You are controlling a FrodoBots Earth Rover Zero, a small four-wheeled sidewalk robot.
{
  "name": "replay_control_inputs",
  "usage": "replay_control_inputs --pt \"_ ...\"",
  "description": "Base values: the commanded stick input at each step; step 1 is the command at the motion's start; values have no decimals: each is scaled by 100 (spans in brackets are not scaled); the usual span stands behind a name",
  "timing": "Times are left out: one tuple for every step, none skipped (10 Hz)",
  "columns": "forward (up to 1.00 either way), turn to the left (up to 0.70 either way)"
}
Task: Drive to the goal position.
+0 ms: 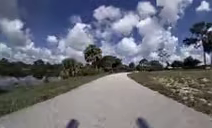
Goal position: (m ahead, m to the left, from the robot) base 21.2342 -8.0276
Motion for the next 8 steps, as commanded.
replay_control_inputs --pt "70 0" --pt "70 0" --pt "70 0" --pt "70 0" --pt "70 0" --pt "70 0" --pt "70 0" --pt "70 0"
